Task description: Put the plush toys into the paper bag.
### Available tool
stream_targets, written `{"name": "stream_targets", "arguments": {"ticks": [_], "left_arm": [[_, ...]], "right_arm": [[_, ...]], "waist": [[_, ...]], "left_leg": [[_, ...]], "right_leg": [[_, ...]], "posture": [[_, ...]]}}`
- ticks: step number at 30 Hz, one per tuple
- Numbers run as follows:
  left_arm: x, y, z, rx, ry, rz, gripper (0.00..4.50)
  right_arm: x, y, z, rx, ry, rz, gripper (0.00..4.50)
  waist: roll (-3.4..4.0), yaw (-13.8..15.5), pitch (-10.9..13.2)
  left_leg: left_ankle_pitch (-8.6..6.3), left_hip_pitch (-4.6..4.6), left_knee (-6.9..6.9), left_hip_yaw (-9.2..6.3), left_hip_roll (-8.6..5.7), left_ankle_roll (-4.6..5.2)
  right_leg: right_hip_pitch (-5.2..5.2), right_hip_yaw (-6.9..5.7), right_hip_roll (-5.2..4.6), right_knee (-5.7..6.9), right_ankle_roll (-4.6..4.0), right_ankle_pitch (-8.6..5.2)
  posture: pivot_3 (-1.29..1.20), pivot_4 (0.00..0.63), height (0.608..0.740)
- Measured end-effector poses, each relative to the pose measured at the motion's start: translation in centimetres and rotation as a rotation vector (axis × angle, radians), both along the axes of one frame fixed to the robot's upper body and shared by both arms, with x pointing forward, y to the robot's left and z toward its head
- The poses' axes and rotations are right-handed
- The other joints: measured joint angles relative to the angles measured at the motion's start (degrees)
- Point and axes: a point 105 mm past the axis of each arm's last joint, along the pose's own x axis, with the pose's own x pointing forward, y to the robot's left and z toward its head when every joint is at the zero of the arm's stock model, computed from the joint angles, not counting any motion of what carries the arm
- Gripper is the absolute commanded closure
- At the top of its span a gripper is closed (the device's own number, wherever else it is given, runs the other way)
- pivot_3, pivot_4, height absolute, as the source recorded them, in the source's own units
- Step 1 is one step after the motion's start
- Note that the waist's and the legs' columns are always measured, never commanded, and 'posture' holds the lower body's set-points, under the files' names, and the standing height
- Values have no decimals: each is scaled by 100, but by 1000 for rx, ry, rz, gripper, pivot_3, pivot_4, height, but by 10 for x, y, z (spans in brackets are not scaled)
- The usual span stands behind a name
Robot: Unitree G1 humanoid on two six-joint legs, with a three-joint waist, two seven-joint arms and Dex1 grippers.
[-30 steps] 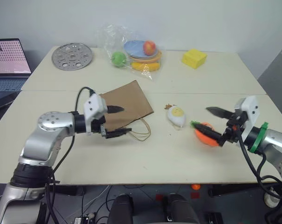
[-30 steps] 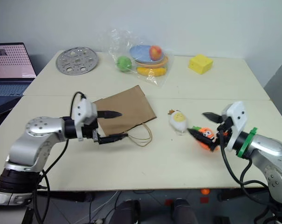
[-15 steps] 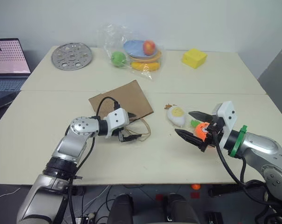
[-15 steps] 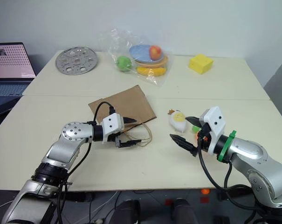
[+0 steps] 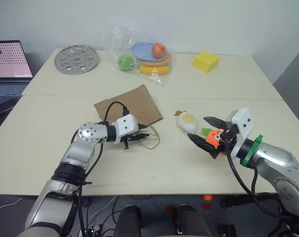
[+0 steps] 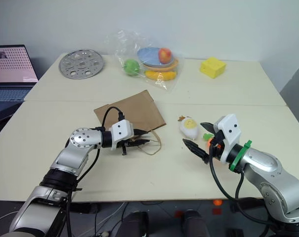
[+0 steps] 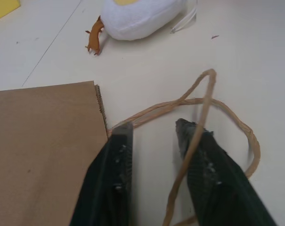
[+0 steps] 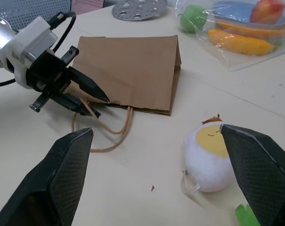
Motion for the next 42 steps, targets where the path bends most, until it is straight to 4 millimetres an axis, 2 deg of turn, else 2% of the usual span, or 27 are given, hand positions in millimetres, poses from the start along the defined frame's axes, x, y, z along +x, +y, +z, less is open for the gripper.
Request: {"name": "stream_targets", "arguments": {"ticks": [1,4,7,10,11,13,15,19,24,30,33,37,42], "left_arm": [[1,0,3,-8,-7,1,4476],[5,-1,18,-88,33,7,4476],[9,2,46,-194,57,-9,4476],[11,2,79,-252,39,-53,4476],[12,3,88,-255,39,-64,4495],[12,4,106,-262,27,-80,4500],[10,2,115,-269,30,-102,4500],[8,1,116,-285,56,-108,4500],[2,-5,124,-305,45,-134,4500],[-1,-7,132,-345,18,-123,4500],[-5,-3,133,-371,19,-105,4500],[-8,1,134,-381,25,-82,4500],[2,19,149,-436,-62,29,4500]], "right_arm": [[0,0,0,-2,-4,-1,0],[1,1,-1,-7,-2,0,0],[6,3,2,0,-11,1,0],[11,14,6,10,-28,31,0],[15,20,6,9,-34,42,172],[25,33,11,30,-52,52,555],[34,47,18,66,-71,64,1261],[44,68,24,97,-82,84,2619],[74,105,21,92,-67,107,4484],[88,141,-1,71,-29,152,4484],[90,164,-34,28,34,167,4484],[95,172,-59,-24,82,138,4484],[99,170,-76,-56,121,88,4484]], "waist": [[0,0,0],[0,-2,0],[0,-4,0],[-1,-6,0],[0,-14,1],[0,-40,1],[0,-38,0],[0,-20,1],[1,-22,1],[1,-27,1],[2,-35,2],[3,-34,2],[3,-26,2]], "left_leg": [[0,1,1,0,0,0],[0,0,5,-2,1,0],[0,0,6,-3,0,0],[0,1,7,-6,1,0],[0,1,6,-7,1,1],[0,4,6,-7,2,1],[1,4,4,-13,1,1],[0,0,1,-20,2,0],[0,-3,2,-18,2,0],[0,-4,2,-19,3,0],[0,-4,1,-19,5,0],[0,-4,1,-19,5,-1],[0,-4,4,-18,4,-2]], "right_leg": [[1,0,0,0,1,0],[1,0,2,2,2,1],[1,0,4,5,3,1],[1,0,10,8,4,1],[1,0,11,10,4,1],[-1,2,15,13,5,1],[-2,0,17,21,12,-5],[-3,-10,17,27,22,-12],[-8,-9,17,29,21,-11],[-8,-10,17,30,21,-11],[-11,-11,17,36,21,-11],[-12,-12,17,40,21,-11],[-11,-11,15,40,21,-10]], "posture": [[0,150,740],[0,150,740],[0,150,740],[0,150,740],[0,150,740],[0,150,740],[0,150,740],[0,150,740],[0,150,740],[0,150,740],[0,150,740],[0,150,740],[0,150,740]]}}
